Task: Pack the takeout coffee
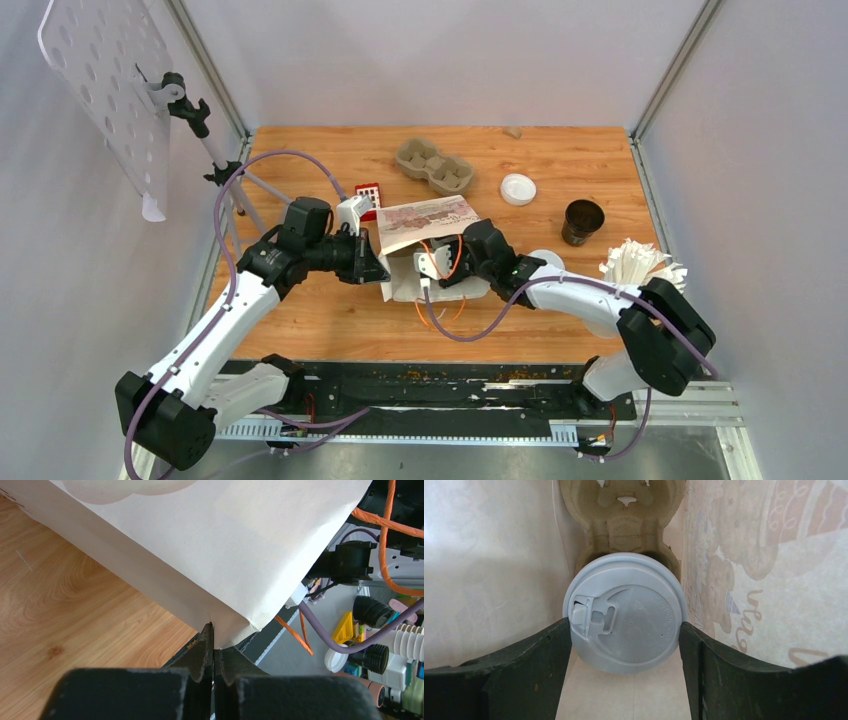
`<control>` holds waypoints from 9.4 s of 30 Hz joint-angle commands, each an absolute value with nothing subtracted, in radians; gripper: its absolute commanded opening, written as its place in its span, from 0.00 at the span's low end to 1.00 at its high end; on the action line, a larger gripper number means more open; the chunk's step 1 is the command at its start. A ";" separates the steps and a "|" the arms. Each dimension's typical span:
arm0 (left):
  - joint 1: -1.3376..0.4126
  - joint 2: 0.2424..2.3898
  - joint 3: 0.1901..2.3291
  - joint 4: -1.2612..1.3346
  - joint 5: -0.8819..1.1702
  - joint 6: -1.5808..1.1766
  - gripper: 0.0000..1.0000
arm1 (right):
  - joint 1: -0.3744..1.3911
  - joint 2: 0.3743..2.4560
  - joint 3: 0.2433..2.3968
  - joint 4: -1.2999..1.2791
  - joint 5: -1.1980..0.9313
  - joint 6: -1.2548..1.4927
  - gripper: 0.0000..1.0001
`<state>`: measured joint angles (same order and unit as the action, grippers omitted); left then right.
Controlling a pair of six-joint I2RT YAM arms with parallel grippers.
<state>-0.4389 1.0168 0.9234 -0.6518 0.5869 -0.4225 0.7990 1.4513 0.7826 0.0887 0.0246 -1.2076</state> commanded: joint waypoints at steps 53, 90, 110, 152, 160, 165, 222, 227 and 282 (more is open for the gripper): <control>-0.443 1.007 0.905 -0.590 0.638 -0.454 0.00 | 0.729 1.576 0.864 0.133 0.044 -1.167 0.66; -0.443 1.066 1.012 -0.687 0.609 -0.402 0.00 | 0.761 1.367 0.945 -0.276 -0.024 -1.097 0.82; -0.444 1.050 1.053 -0.715 0.603 -0.427 0.00 | 0.797 1.307 0.985 -0.453 -0.089 -1.045 0.83; -0.443 1.045 1.025 -0.685 0.626 -0.435 0.00 | 0.807 1.275 1.009 -0.427 -0.094 -0.993 0.76; -0.443 1.049 1.025 -0.682 0.634 -0.437 0.00 | 0.808 1.289 1.014 -0.432 -0.143 -0.987 0.48; -0.444 1.056 1.031 -0.681 0.636 -0.439 0.00 | 0.811 1.303 1.012 -0.433 -0.164 -0.988 0.37; -0.443 1.092 1.029 -0.691 0.700 -0.400 0.00 | 0.812 1.472 0.863 0.051 0.132 -0.949 0.00; -0.443 1.092 1.025 -0.689 0.707 -0.405 0.00 | 0.802 1.497 0.861 0.079 0.143 -0.941 0.00; -0.457 1.118 1.039 -0.651 0.744 -0.432 0.00 | 0.775 1.579 0.980 0.105 0.094 -0.897 0.00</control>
